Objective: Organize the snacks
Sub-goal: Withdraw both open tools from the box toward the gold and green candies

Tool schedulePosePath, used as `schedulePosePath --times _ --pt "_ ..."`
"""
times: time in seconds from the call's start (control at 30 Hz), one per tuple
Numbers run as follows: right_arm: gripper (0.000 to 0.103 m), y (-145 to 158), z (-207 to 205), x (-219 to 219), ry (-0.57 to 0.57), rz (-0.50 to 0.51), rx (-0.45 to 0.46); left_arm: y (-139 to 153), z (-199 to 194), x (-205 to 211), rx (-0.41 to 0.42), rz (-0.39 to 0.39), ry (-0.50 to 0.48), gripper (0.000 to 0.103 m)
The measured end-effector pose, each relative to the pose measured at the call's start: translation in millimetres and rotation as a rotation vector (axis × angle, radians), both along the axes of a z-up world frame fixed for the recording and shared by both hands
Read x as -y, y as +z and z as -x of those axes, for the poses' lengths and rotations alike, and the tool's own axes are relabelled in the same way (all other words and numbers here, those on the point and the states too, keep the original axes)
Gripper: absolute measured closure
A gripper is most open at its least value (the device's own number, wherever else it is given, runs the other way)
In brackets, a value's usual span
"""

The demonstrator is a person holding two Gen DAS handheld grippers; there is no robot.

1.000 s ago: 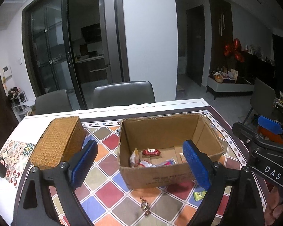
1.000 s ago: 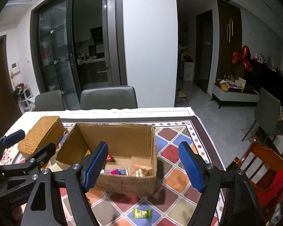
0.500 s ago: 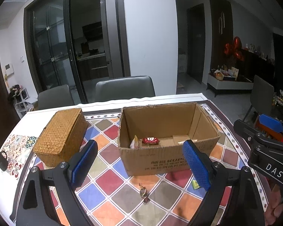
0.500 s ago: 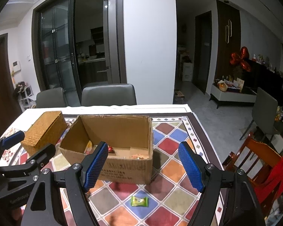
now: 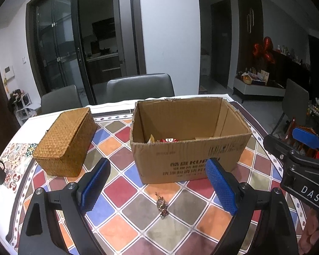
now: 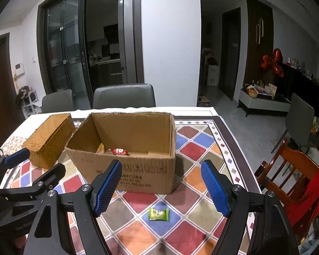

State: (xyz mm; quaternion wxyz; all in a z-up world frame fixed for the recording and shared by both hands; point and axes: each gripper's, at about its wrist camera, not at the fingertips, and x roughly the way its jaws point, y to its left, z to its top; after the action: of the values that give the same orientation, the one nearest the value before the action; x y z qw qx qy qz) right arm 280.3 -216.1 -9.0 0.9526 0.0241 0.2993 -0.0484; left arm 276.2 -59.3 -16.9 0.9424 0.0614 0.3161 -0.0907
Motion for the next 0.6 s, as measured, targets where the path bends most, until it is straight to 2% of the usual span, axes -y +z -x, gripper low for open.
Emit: schedulePosePath --times 0.37,0.6 --pt "0.025 -25 1 -8 0.007 0.012 -0.039 -23 1 -4 -0.023 0.003 0.008 0.012" --pt "0.026 -48 0 -11 0.012 0.017 -0.071 -49 0 -6 -0.05 -0.001 0.009 0.015"
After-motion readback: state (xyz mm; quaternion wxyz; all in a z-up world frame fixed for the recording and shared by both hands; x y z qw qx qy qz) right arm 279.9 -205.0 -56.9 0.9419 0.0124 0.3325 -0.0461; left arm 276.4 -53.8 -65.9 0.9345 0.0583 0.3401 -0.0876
